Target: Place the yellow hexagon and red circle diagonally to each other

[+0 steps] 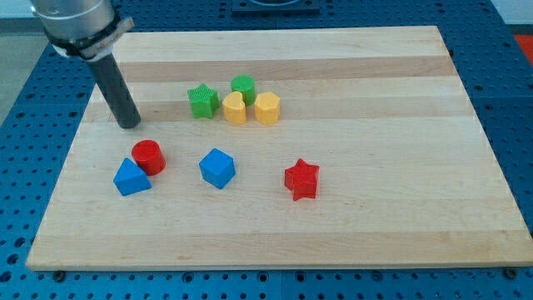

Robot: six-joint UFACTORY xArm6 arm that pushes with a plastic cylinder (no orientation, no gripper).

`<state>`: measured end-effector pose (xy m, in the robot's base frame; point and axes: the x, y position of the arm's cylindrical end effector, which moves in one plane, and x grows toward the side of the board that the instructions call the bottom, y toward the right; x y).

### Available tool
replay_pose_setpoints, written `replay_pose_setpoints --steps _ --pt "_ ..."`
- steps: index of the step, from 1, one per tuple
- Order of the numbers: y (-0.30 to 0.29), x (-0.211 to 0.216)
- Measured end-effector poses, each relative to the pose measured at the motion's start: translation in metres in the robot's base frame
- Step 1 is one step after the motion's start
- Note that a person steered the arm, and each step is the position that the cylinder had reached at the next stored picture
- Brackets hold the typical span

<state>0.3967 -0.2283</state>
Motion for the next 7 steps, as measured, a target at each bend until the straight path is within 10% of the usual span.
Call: replay_pose_setpoints --steps 7 --pt "0.106 -0.066"
